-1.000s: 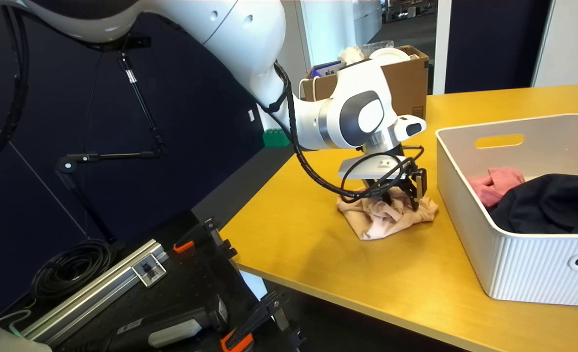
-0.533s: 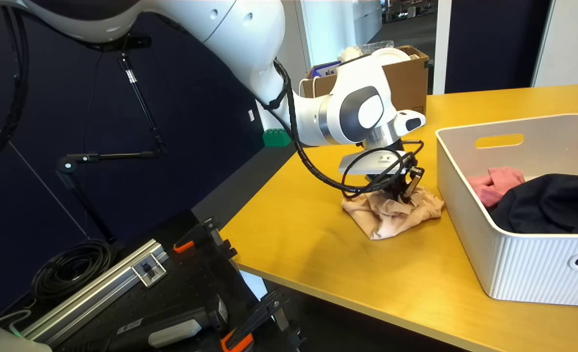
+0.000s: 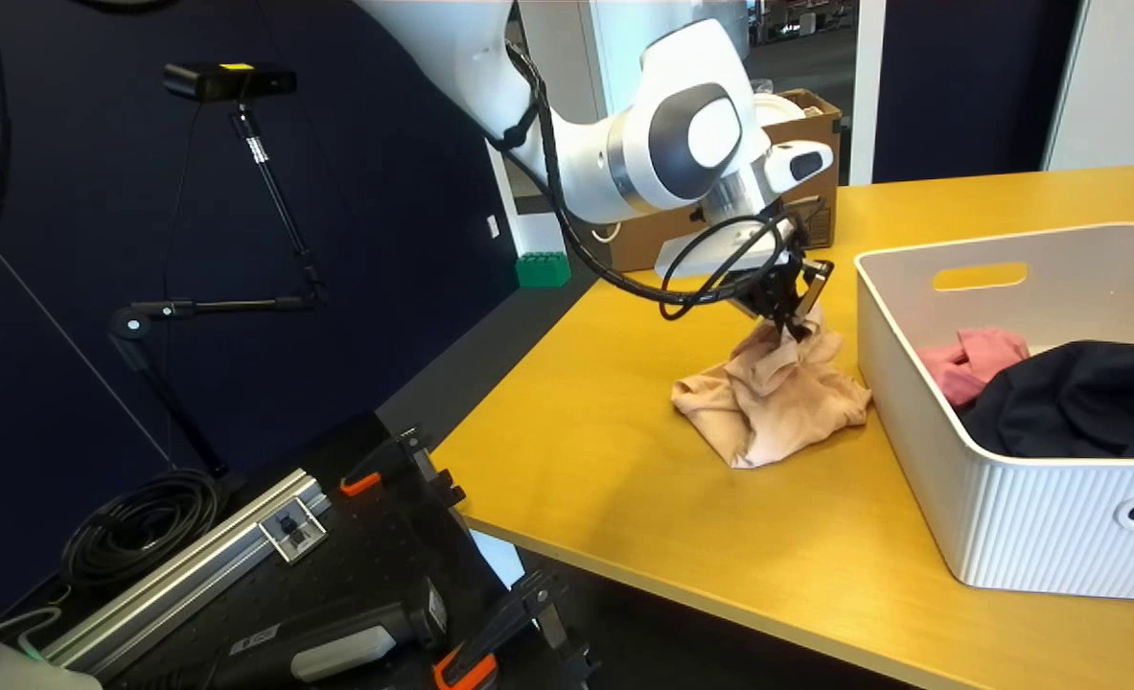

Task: Unfold the peach t-shirt and lay it out on the table.

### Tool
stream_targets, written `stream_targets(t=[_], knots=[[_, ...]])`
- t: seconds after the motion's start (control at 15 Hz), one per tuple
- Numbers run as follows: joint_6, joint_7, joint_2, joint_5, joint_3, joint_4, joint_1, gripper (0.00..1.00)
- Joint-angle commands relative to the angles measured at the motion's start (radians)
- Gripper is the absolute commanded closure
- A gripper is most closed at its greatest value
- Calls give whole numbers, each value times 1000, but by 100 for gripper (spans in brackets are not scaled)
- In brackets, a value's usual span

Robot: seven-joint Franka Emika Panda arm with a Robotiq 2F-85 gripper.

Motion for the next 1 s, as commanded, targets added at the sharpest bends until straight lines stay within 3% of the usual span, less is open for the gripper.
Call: stream_targets(t=[0.0,0.53,0.93], knots=[[-65,50,-148,-14,-17,-105,31,98],[-240,92,-219,-10,16,-42,47,98],[-401,112,-198,-19,16,218,76,98]])
